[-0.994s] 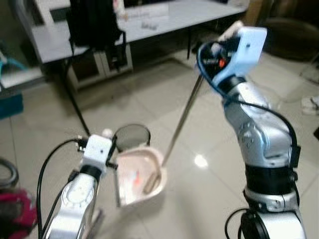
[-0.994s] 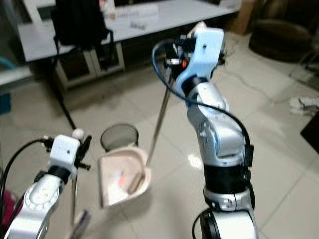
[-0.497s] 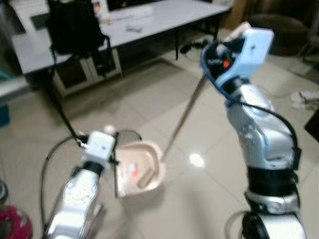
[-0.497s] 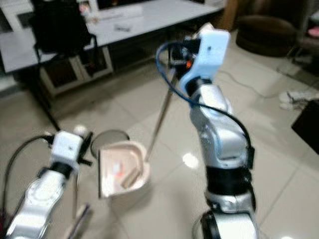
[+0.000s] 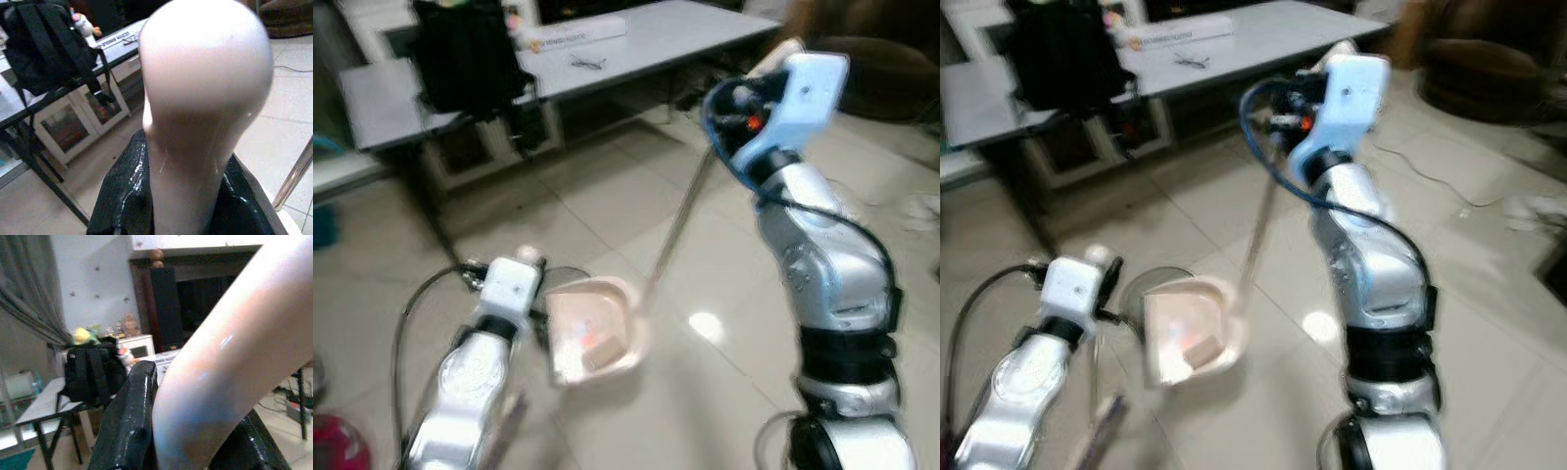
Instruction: Sweep floor
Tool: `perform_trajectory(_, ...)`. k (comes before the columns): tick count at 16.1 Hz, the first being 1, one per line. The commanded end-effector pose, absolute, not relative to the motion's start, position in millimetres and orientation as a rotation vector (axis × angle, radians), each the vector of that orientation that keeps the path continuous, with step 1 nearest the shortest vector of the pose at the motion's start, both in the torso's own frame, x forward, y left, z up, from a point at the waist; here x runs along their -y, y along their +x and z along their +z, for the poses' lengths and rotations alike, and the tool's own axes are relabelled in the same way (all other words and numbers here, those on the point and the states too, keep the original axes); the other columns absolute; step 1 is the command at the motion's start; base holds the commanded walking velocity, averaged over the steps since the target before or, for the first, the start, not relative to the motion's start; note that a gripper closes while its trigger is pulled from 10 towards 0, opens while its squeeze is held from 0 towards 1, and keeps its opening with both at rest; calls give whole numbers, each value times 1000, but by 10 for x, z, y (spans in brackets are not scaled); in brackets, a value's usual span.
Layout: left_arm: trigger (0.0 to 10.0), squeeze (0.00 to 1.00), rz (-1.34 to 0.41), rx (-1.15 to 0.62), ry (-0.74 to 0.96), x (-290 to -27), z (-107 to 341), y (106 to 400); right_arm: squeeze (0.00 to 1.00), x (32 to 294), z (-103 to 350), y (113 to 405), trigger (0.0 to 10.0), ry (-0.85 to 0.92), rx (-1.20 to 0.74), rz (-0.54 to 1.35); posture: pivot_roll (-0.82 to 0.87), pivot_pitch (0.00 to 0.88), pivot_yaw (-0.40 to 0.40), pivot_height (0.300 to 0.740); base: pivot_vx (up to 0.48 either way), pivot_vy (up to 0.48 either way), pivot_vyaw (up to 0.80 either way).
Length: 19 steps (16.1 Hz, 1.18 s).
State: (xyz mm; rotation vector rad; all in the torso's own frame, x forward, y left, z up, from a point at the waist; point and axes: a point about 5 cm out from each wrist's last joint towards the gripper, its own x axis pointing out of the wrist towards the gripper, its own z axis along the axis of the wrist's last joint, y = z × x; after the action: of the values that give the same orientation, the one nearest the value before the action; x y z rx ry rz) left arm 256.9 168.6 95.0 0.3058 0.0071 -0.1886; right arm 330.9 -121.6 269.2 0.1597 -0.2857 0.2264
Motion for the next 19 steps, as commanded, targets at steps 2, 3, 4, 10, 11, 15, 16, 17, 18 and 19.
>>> perform_trajectory(2,10000,0,-160,9,336,-1788,1010,2583,0,1178,2830,3294,10000,251,344,230,-48,0,56,740,418,0,0)
perform_trajectory(3,10000,0,-160,9,336,-1790,1010,2584,0,1185,2829,3297,10000,259,343,227,-48,0,56,740,420,0,0)
perform_trajectory(4,10000,0,-160,9,336,-1795,1008,2584,0,1195,2831,3302,10000,264,344,223,-49,0,57,740,420,0,0)
perform_trajectory(10,10000,0,-164,5,341,-1807,1001,2588,0,1219,2830,3308,10000,261,345,204,-49,0,61,740,419,0,0)
perform_trajectory(11,10000,0,-165,5,341,-1807,1001,2590,0,1232,2831,3309,10000,263,346,197,-51,0,65,740,420,0,0)
perform_trajectory(15,10000,0,-174,7,342,-1785,1009,2595,0,1285,2822,3308,10000,263,347,176,-53,0,72,740,420,0,0)
perform_trajectory(16,10000,0,-175,7,342,-1786,1011,2597,0,1289,2822,3309,10000,262,347,172,-53,0,73,740,420,0,0)
perform_trajectory(17,10000,0,-175,7,342,-1786,1013,2600,0,1290,2824,3310,10000,262,348,171,-52,0,72,740,416,0,0)
perform_trajectory(18,10000,0,-175,8,343,-1787,1015,2602,0,1289,2826,3312,10000,263,349,170,-51,0,72,740,420,0,0)
perform_trajectory(19,10000,0,-174,8,343,-1788,1016,2604,0,1287,2826,3313,10000,263,349,170,-50,0,72,740,416,0,0)
